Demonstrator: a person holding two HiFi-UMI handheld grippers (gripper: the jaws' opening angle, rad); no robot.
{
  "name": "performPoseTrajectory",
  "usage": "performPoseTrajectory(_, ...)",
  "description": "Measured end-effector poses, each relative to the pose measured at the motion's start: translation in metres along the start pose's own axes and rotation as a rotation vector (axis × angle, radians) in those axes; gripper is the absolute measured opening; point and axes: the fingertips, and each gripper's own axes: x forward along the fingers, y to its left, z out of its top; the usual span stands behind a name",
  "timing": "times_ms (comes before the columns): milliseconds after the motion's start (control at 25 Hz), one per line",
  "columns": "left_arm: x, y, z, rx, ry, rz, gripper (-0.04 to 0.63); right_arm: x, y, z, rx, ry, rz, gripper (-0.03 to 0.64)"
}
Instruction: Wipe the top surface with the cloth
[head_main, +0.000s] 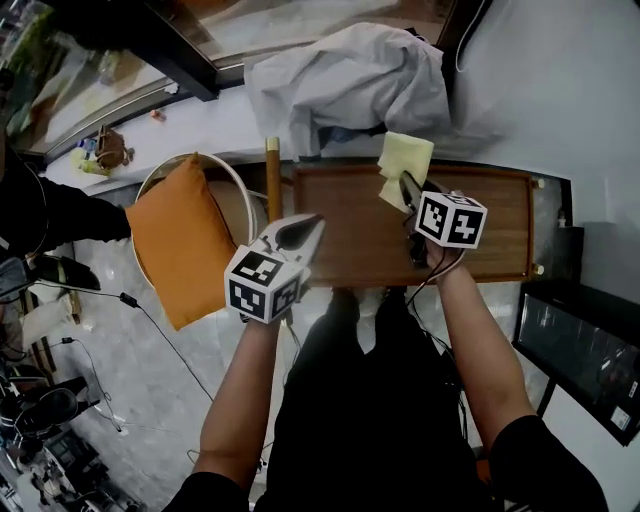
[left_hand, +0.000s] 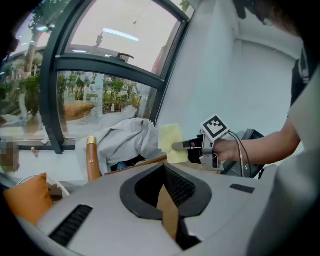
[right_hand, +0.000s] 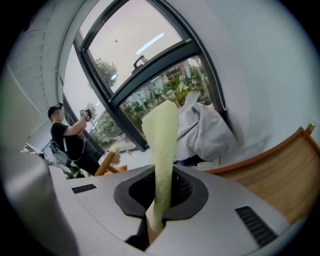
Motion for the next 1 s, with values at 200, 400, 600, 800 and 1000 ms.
performPoseTrajectory(200, -0.034, 0.034, -0.014, -0.016, -0.023, 0.031, 0.009, 0.049, 0.071, -0.040, -0.019, 0.090, 0.088, 0.032)
performPoseTrajectory(400, -0.055, 0.054, -0.027, -0.029, -0.024, 0.033, 0.009, 0.084, 0.121, -0.078, -0.029, 0.174, 0.136, 0.031)
performPoseTrajectory(600, -0.066, 0.067, -0.034, -0.031, -0.023, 0.029, 0.009, 0.106, 0.144, -0.106, -0.024, 0.234, 0.150, 0.032)
performPoseTrajectory(800, -0.076, 0.073, -0.037, -0.025, -0.024, 0.033, 0.009, 0.119, 0.145, -0.120, -0.032, 0.266, 0.127, 0.032)
performPoseTrajectory(1000, -0.082, 0.073, -0.044, -0.026, -0.012, 0.037, 0.009, 0.127, 0.140, -0.134, -0.036, 0.301, 0.104, 0.032)
